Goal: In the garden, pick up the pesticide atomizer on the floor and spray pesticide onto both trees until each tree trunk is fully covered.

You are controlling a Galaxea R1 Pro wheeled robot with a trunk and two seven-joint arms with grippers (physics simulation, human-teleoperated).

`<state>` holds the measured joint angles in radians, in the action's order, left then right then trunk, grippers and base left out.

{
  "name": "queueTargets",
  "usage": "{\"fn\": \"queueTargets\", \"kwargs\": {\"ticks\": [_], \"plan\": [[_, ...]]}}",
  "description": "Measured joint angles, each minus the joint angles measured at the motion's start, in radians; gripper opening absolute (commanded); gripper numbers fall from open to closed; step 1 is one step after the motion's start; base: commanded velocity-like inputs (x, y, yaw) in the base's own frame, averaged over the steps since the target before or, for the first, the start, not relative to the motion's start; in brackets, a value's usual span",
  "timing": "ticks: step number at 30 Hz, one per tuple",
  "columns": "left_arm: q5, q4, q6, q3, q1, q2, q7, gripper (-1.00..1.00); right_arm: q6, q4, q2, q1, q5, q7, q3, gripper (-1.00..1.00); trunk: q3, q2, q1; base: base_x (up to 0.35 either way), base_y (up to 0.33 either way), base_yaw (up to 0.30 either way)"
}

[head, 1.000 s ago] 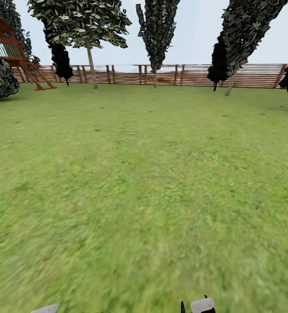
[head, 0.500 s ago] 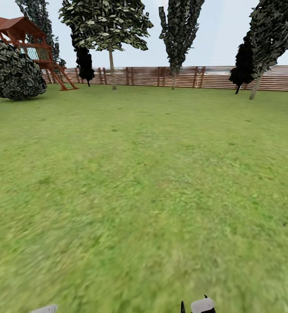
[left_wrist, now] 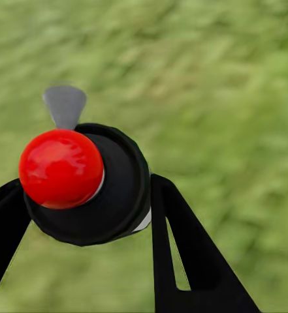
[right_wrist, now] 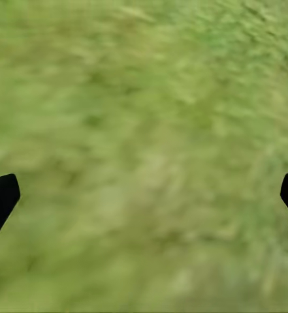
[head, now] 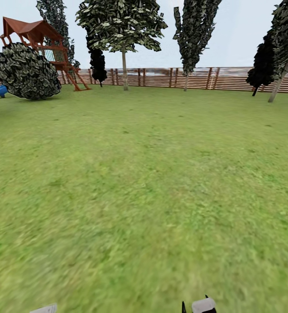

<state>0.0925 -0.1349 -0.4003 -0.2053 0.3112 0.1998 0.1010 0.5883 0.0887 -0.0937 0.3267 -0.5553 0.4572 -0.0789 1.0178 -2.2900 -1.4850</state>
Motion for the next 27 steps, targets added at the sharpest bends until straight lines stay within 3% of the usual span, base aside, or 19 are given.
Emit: {"fn": "queueTargets", "kwargs": {"ticks": [13, 18, 27], "plan": [[0.0, 0.008, 0.001, 0.0, 0.0, 0.003, 0.001, -1.0, 0.002, -0.034, -0.005, 0.0, 0.001, 0.001, 0.001, 1.0, 0.0, 0.0, 0.0, 0.324, 0.075, 0.002], [0.003, 0.009, 0.001, 0.0, 0.0, 0.003, -0.002, -1.0, 0.002, -0.034, -0.007, 0.0, 0.003, 0.003, 0.001, 1.0, 0.0, 0.0, 0.0, 0.334, 0.003, 0.185], [0.001, 0.011, 0.001, 0.0, 0.0, 0.003, -0.005, -1.0, 0.002, -0.035, 0.001, 0.0, 0.002, 0.003, 0.0, 1.0, 0.0, 0.0, 0.0, 0.337, 0.0, 0.015]]}}
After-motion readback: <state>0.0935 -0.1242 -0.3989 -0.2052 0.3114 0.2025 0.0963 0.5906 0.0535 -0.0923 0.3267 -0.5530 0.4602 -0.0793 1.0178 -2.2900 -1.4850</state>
